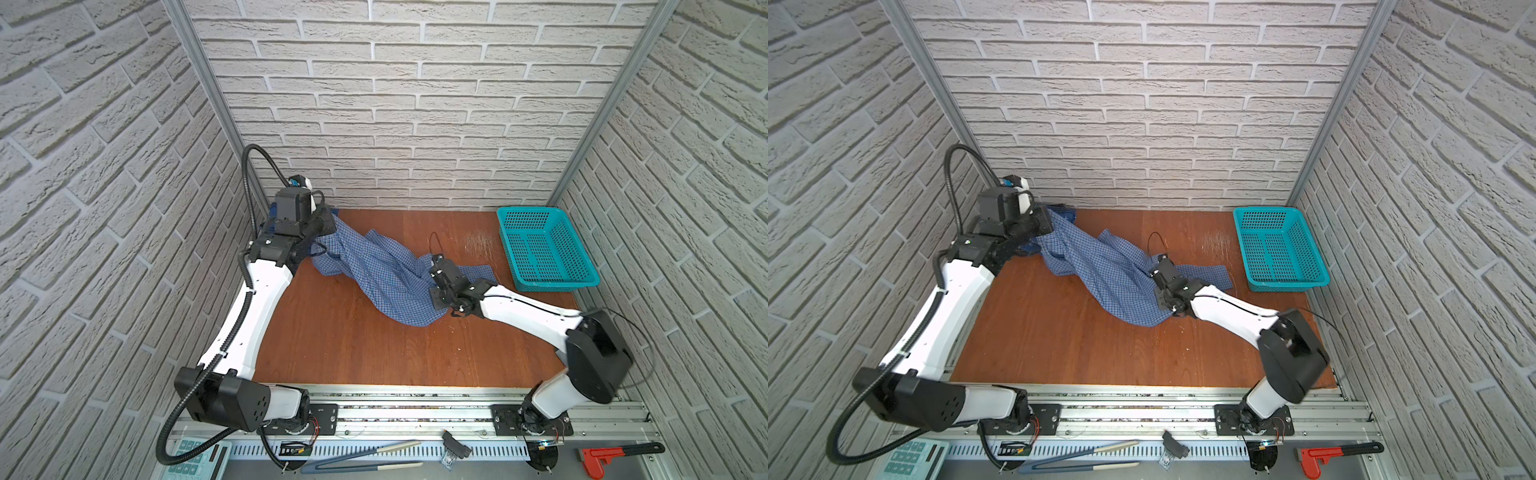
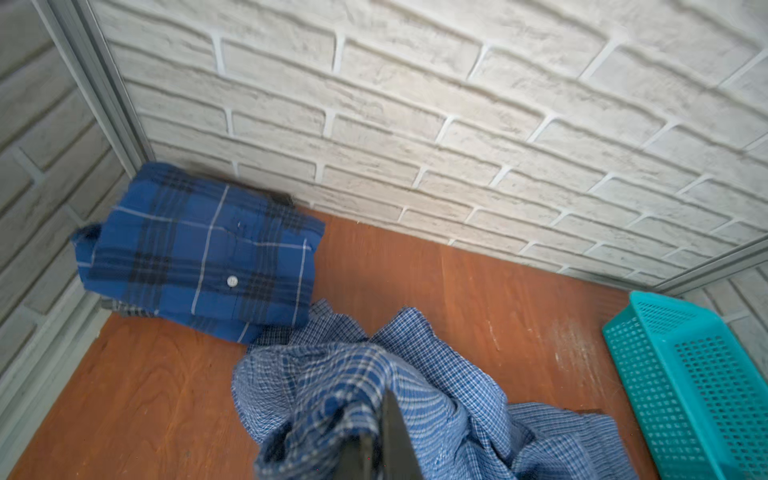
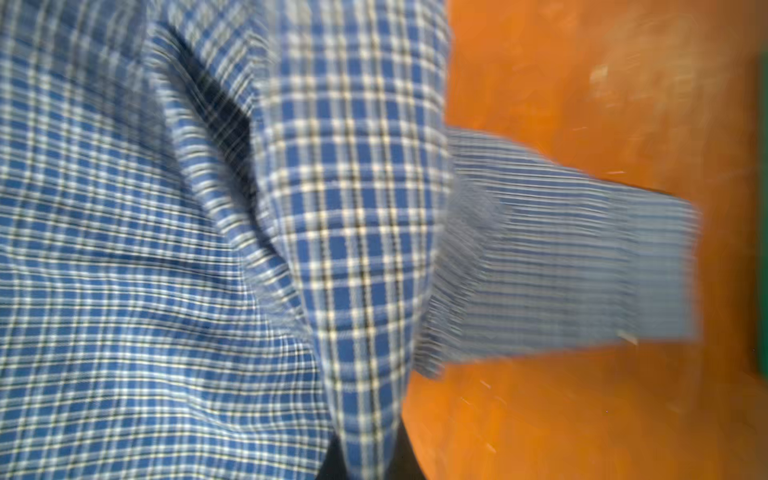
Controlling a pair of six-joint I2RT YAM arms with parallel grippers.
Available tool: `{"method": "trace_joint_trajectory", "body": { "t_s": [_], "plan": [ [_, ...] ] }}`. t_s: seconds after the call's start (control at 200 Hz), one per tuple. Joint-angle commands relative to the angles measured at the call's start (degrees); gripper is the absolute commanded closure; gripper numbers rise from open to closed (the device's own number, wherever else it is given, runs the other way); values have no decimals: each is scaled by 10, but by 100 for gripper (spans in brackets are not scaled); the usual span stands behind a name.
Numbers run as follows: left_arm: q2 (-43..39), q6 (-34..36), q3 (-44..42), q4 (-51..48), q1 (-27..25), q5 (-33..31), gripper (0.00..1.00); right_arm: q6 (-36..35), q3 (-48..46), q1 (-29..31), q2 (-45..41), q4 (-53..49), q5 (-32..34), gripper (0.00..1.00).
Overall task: Fold and stack the long sleeve shirts
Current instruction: 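Lift the shirt with both grippers and stretch it apart, shaking it out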
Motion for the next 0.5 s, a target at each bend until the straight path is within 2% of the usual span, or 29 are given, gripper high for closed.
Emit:
{"method": "trace_joint_trajectory", "body": {
  "t_s": [0.0, 0.095, 0.17, 0.295, 0.425, 0.495],
  "plan": [
    [-17, 29, 71, -41, -17, -21, 100, 32, 51, -5, -163, -58, 34, 94],
    [-16, 35, 131, -55, -33, -29, 100, 3, 95, -6, -273, -59, 65, 94],
    [-5, 37, 183, -52, -37, -22, 100, -16, 175, -7, -302, -97, 112, 94],
    [55, 52, 278, -11, -39, 5, 100, -75, 330, -10, -264, -121, 208, 94],
    [179, 57, 426, -32, -38, 5, 100, -137, 434, -21, -176, -90, 229, 94],
    [242, 52, 498, -33, -33, 22, 100, -156, 489, -55, -116, -86, 224, 94]
  ]
}}
